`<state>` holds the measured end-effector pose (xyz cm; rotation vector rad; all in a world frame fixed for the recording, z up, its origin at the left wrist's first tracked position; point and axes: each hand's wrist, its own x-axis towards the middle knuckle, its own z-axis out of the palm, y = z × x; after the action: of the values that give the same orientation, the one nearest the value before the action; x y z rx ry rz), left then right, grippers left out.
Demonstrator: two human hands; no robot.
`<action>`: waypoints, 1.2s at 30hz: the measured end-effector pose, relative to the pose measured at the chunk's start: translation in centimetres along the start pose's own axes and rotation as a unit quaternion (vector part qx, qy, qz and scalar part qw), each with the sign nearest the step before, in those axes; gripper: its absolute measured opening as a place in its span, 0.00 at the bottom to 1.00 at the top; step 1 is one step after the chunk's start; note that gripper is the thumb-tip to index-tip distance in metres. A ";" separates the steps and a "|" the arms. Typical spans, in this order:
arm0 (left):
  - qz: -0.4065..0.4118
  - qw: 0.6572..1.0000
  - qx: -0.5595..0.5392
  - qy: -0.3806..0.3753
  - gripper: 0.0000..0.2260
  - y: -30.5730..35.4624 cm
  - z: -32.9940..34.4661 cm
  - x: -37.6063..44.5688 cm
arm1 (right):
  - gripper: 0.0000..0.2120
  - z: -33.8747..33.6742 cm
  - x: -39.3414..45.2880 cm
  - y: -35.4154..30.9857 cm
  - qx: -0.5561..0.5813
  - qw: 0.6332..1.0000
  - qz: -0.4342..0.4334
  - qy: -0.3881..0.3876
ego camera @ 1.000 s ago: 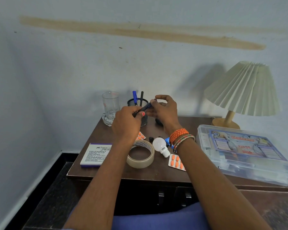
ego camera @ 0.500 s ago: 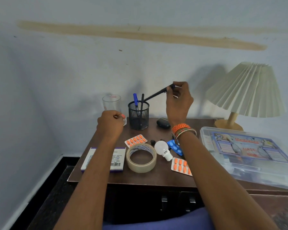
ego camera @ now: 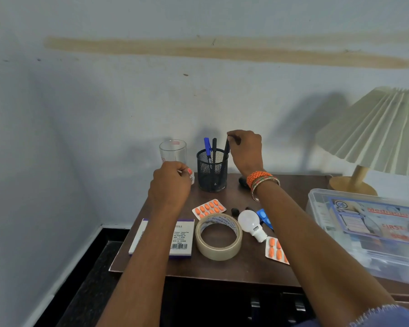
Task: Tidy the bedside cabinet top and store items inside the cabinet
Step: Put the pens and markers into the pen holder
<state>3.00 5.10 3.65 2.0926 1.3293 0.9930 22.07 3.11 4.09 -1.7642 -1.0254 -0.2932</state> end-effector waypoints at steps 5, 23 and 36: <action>0.004 1.000 0.012 -0.002 0.11 -0.4 0.5 0.6 | 0.12 1.1 0.5 0.5 0.013 1.000 0.013 -0.012; 0.045 0.997 0.033 -0.046 0.10 0.0 1.6 0.6 | 0.16 -3.0 2.8 0.1 -0.001 0.999 0.040 0.001; 0.097 0.973 -0.008 -0.211 0.04 3.3 4.2 -1.7 | 0.17 -10.3 -1.2 3.2 -0.339 0.899 0.155 -0.232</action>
<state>7.70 2.16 2.73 2.2900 0.9157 0.5779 26.40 -6.66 5.83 -2.6915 -1.0067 -0.0127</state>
